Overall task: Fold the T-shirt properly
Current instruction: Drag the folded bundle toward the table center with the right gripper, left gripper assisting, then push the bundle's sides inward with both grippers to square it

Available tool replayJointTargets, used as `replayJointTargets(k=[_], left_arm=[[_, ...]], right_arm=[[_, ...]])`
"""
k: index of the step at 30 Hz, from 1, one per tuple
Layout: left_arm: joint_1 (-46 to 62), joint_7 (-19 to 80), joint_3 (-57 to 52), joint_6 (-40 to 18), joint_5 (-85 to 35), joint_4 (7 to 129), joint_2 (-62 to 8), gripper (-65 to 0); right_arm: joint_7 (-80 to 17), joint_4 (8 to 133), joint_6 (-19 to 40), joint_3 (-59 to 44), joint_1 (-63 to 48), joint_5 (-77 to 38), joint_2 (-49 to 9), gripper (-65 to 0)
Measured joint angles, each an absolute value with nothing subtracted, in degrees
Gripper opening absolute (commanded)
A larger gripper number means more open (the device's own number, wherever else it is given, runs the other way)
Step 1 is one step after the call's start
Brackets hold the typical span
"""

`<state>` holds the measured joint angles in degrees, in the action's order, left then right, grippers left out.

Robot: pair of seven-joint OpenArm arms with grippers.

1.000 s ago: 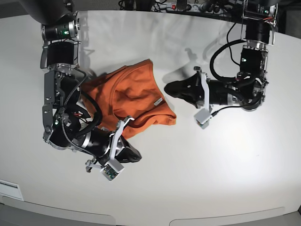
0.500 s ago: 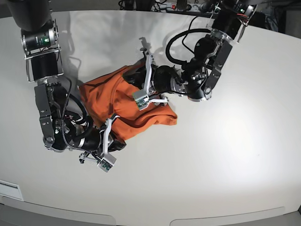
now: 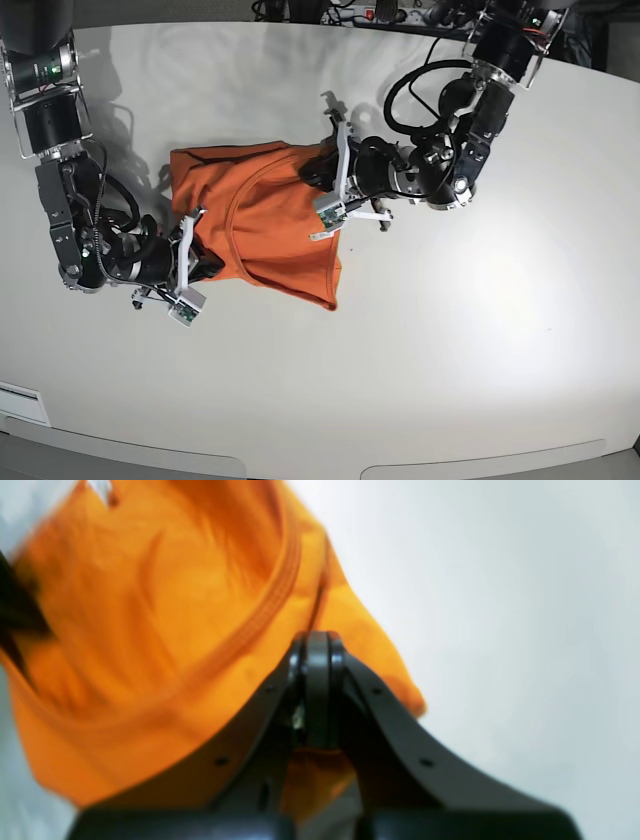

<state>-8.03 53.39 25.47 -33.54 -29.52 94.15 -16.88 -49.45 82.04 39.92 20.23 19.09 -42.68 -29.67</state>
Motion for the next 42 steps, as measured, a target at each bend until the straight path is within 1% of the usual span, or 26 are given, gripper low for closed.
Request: replayJointTargets(k=[5, 10, 15, 19, 22, 24, 26, 28, 29, 33, 36, 39, 42], left_arm=[[-7.8, 49.1, 25.5, -34.7, -30.5, 94.4, -22.2, -65.0], [-8.2, 44.9, 25.5, -37.0, -29.0, 94.4, -26.5, -65.0], [-11.2, 42.6, 25.8, -37.3, -25.8, 93.6, -28.3, -65.0], [-15.7, 44.8, 25.8, -37.1, -27.1, 93.5, -28.4, -65.0], [-19.6, 53.1, 25.7, -36.6, -37.5, 94.1, -28.4, -65.0], [-20.7, 59.9, 25.2, -36.6, -45.1, 95.8, -28.6, -65.0], [-20.4, 64.8, 24.6, -37.4, -53.1, 97.9, -28.6, -65.0], [-19.0, 67.8, 24.4, -39.4, -61.3, 99.3, -29.1, -65.0], [-17.9, 69.3, 24.4, -39.5, -63.3, 99.8, -29.4, -65.0], [-13.1, 71.4, 24.3, -39.5, -62.1, 100.8, -29.7, -65.0], [-10.0, 70.1, 24.3, -39.6, -55.0, 100.9, -29.5, -65.0], [-7.4, 63.8, 24.3, -39.6, -44.8, 100.8, -29.6, -65.0], [-7.2, 56.3, 24.8, -39.7, -39.0, 98.9, -29.6, -65.0]], right_arm=[[-51.0, 82.5, 39.9, 10.8, 13.0, -46.2, -30.1, -65.0], [-51.9, 88.1, 39.7, 0.0, 2.2, -45.6, -29.6, -65.0], [-51.9, 97.2, 39.7, -7.4, -8.2, -45.9, -24.9, -65.0], [-51.6, 103.9, 39.9, -10.7, -13.6, -43.6, -19.4, -65.0], [-47.4, 105.9, 39.9, -11.7, -12.6, -39.2, -17.3, -65.0], [-47.0, 106.0, 39.9, -11.6, -10.8, -37.1, -17.0, -65.0], [-47.2, 105.9, 39.9, -10.5, -9.2, -35.4, -17.0, -65.0], [-47.2, 104.9, 40.0, -8.4, -6.9, -34.4, -17.0, -65.0], [-47.2, 103.7, 39.9, -7.1, -5.3, -34.2, -17.1, -65.0], [-46.6, 96.2, 39.9, -2.3, 0.8, -33.1, -18.8, -65.0], [-47.3, 91.2, 39.9, -0.2, 2.9, -32.5, -19.4, -65.0], [-47.4, 91.0, 39.7, 0.2, 3.1, -34.1, -19.5, -65.0], [-48.6, 91.1, 39.7, 0.3, 2.9, -34.5, -19.2, -65.0]])
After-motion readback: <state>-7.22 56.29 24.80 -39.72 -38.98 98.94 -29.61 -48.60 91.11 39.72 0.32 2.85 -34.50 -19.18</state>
